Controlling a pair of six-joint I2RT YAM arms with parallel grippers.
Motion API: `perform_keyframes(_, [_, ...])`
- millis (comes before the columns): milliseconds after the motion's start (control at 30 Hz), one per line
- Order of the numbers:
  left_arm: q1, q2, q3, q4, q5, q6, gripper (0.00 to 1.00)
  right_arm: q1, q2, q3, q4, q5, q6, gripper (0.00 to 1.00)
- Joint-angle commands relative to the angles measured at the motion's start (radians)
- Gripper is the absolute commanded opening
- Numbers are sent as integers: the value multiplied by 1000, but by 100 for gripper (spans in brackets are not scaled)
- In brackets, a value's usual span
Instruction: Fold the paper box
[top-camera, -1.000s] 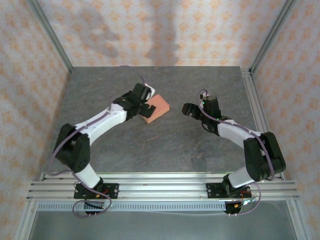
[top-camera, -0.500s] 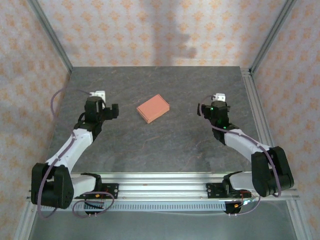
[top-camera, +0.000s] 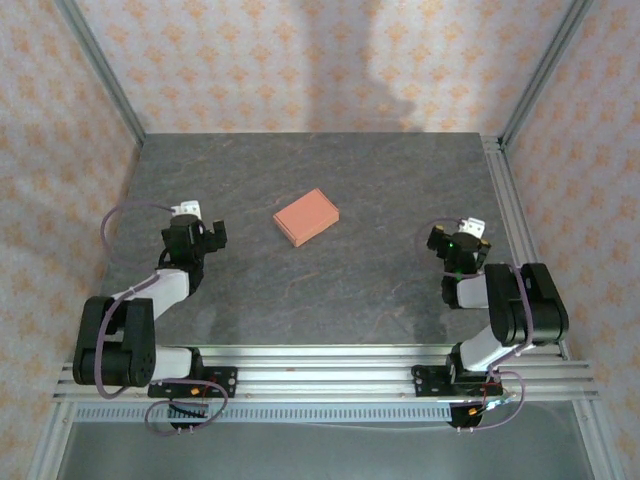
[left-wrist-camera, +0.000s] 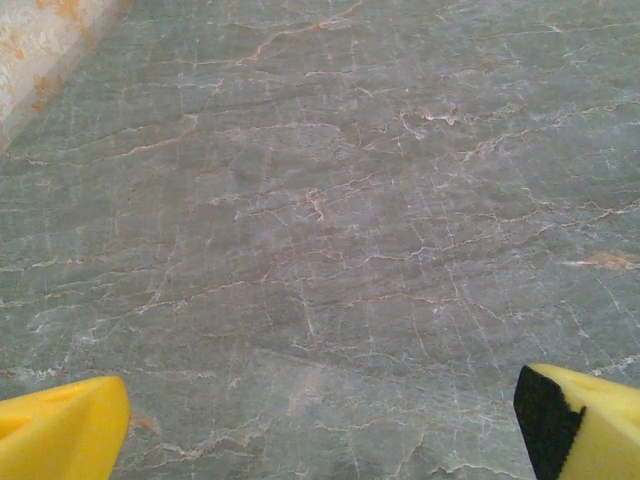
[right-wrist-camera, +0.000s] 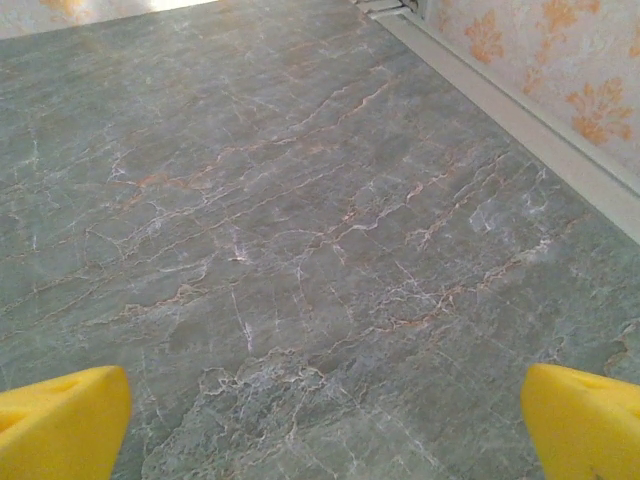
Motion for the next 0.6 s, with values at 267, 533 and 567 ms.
perform_keyframes(267, [-30, 105, 32, 150, -48, -48, 100, -4, 2, 91, -27, -137, 5, 99])
perform_keyframes(533, [-107, 143, 12, 227, -108, 24, 100, -4, 2, 95, -34, -141, 1, 99])
perform_keyframes(567, [-107, 142, 15, 222, -109, 23, 100, -4, 1, 95, -34, -142, 1, 99])
